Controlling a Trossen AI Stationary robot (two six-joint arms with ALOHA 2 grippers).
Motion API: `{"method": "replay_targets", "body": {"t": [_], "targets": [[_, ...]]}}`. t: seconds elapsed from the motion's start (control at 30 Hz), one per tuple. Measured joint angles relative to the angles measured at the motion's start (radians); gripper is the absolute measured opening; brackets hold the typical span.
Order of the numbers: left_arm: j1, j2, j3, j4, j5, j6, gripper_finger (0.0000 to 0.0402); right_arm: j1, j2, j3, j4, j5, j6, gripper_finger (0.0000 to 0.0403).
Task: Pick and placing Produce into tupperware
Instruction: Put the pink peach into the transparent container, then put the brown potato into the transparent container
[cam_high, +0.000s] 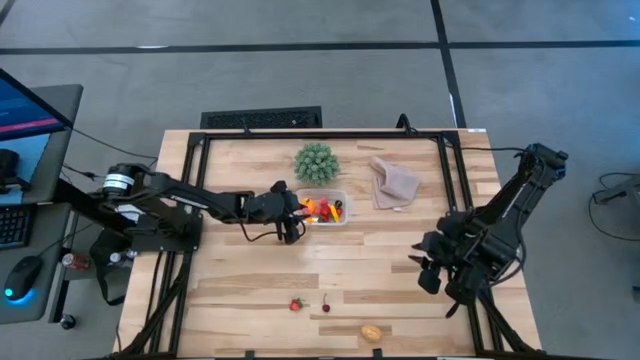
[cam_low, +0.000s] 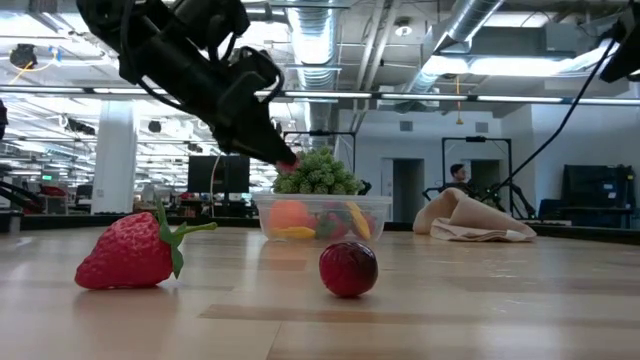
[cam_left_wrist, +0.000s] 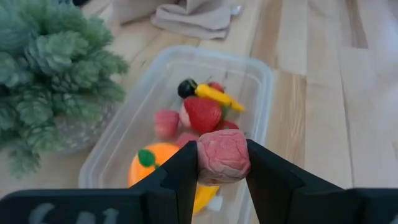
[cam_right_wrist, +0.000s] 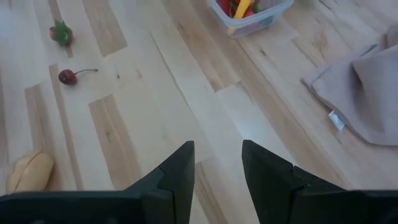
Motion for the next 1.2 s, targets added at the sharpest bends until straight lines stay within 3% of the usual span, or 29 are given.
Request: {"method": "replay_targets", "body": {"t": [0.47,0.83,1.2], "targets": [[0.004,0.024,0.000,0.007,-0.002,-0.006,0.0116,-0.014,0.000,0.000,0.000,0.000,0.001,0.0126],[0.003,0.024,0.000,0.007,0.015,-0.002,0.0160,-0.046,0.000,0.000,0.008,0.000,0.001,0.0126],[0.003,0.024,0.000,0.014,0.015,0.009,0.0164,-0.042,0.000,0.001,0.068,0.000,0.001,0.0126]]}}
